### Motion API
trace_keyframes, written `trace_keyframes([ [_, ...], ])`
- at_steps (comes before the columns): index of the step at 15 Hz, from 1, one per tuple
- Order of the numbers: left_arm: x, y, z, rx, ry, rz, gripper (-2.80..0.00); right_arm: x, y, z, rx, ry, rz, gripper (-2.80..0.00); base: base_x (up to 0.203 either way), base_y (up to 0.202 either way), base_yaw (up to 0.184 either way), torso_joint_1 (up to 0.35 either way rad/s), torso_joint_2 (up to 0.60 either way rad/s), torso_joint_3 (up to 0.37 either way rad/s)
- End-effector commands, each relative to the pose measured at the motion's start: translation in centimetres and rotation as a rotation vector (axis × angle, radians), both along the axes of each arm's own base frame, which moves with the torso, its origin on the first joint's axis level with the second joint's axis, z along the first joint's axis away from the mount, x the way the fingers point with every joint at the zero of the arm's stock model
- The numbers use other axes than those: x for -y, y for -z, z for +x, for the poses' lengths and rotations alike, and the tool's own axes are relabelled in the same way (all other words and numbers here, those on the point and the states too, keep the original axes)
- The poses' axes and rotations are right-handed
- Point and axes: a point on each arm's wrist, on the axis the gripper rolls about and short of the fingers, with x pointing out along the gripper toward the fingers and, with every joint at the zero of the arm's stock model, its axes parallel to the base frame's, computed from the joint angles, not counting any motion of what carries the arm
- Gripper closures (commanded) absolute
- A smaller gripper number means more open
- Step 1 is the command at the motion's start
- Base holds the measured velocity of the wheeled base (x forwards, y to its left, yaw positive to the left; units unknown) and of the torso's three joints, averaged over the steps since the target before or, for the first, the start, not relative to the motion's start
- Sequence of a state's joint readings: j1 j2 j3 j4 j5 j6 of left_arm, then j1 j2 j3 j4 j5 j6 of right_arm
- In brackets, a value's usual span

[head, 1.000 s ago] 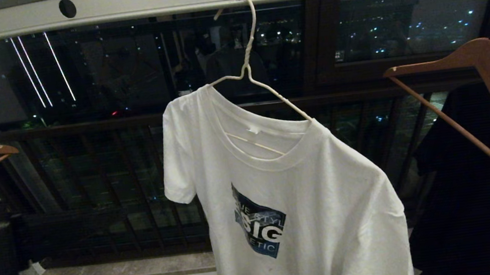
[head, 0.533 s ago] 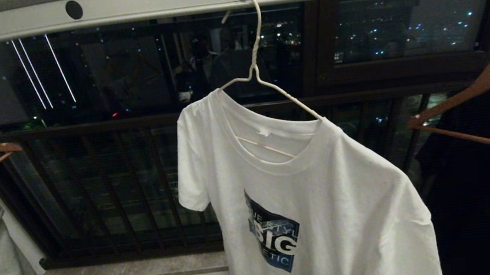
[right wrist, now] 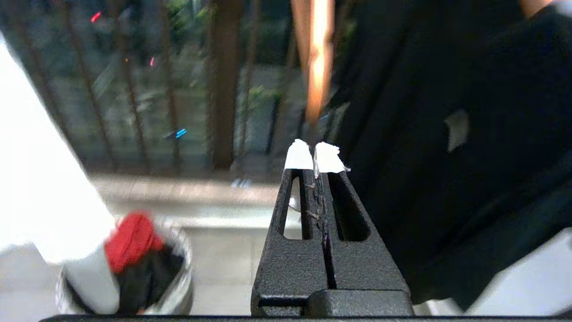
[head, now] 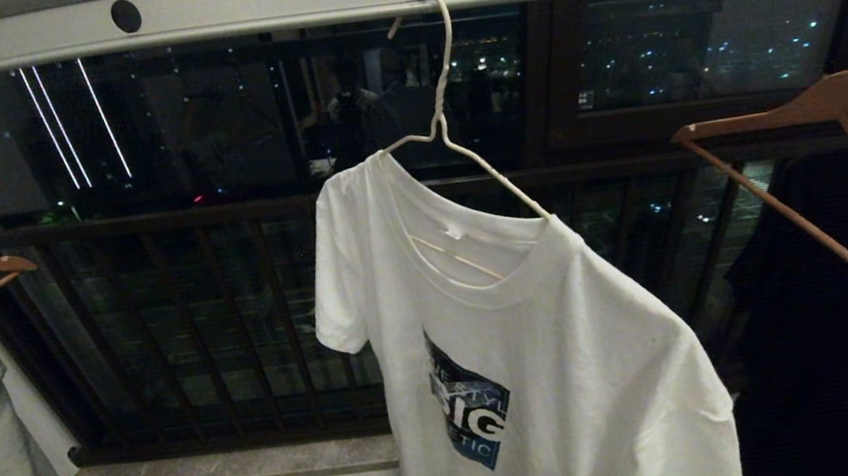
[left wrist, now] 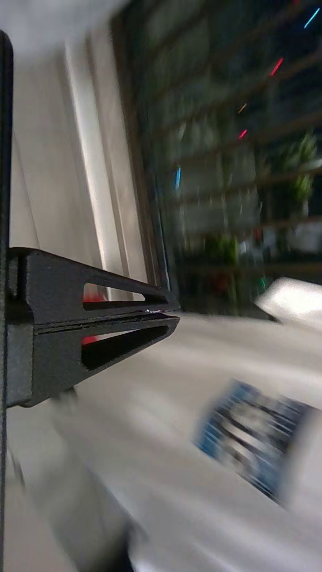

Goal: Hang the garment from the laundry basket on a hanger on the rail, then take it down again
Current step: Take the clothes off the clothes rack

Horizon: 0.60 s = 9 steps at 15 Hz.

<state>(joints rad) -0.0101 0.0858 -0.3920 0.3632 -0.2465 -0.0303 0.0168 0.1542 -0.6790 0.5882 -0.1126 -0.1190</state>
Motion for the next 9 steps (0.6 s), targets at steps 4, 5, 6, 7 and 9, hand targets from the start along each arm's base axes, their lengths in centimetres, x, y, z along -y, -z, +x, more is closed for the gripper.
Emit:
trace_keyframes([
  [4, -0.2, 5.7, 2.5, 0.078, -0.117, 0.148, 0.0, -0.2, 9.2, 4.5, 0.028, -0.059, -0.005, 0.0, 0.0, 0.0, 0.0, 0.0, 0.0, 0.0],
  [5, -0.3, 6.3, 2.8, 0.094, -0.174, 0.166, 0.0, -0.2, 10.3, 5.2, 0.048, -0.066, -0.025, 0.0, 0.0, 0.0, 0.0, 0.0, 0.0, 0.0],
  [6, -0.4, 6.8, 3.1, 0.085, -0.204, 0.176, 0.0, -0.3, 10.9, 5.6, 0.091, -0.072, -0.042, 0.0, 0.0, 0.0, 0.0, 0.0, 0.0, 0.0],
  [7, -0.4, 6.8, 3.1, 0.1, -0.211, 0.175, 0.0, -0.3, 11.0, 5.7, 0.117, -0.079, -0.053, 0.0, 0.0, 0.0, 0.0, 0.0, 0.0, 0.0],
  [9, -0.4, 6.8, 3.1, 0.102, -0.211, 0.159, 0.0, -0.3, 11.0, 5.8, 0.121, -0.079, -0.022, 0.0, 0.0, 0.0, 0.0, 0.0, 0.0, 0.0],
])
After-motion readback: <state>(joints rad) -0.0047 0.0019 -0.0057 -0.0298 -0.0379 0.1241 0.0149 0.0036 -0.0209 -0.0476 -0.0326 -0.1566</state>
